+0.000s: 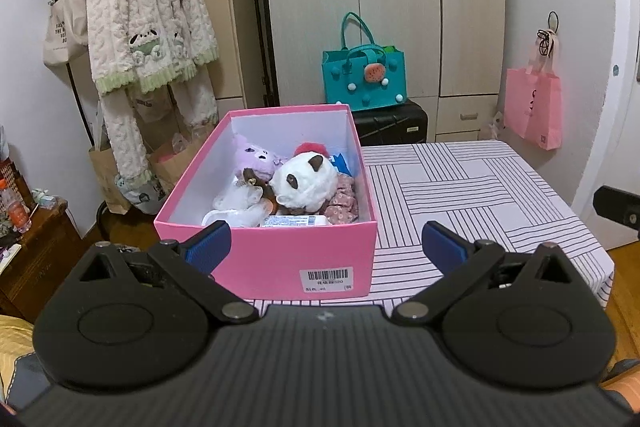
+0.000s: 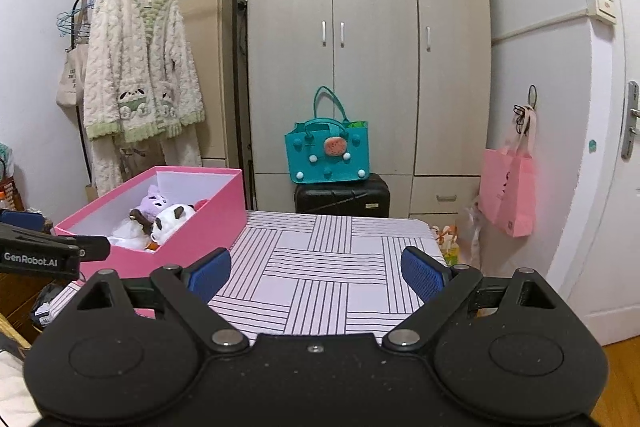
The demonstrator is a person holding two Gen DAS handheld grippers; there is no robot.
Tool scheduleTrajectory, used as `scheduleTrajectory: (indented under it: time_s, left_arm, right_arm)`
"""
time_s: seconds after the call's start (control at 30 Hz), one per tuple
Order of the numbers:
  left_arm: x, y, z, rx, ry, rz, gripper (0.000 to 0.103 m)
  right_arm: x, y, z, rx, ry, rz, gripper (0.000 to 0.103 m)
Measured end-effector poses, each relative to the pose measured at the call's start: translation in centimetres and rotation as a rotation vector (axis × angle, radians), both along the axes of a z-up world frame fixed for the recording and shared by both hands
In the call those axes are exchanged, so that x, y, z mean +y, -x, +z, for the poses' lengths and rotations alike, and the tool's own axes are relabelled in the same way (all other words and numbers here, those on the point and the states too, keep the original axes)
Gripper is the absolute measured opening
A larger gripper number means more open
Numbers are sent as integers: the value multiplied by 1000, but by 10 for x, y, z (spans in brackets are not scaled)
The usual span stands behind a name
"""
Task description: Organize soft objects
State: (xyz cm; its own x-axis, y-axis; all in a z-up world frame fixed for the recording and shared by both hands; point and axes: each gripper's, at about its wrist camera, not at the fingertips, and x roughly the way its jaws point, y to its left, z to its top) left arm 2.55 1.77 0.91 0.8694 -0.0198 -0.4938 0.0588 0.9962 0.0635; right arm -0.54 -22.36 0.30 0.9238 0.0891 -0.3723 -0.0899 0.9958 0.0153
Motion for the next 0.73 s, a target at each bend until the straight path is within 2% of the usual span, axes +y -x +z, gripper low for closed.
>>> scheduleTrajectory:
  time_s: [0.63,0.73]
  left_arm:
    - [0,3,-1,-5,-5,10,103]
    - [-2,3,-2,0,-26,5,103]
  right_arm:
    - [2,2,-3,12,22,-17,94]
    - [4,3,-3,6,29,-18,94]
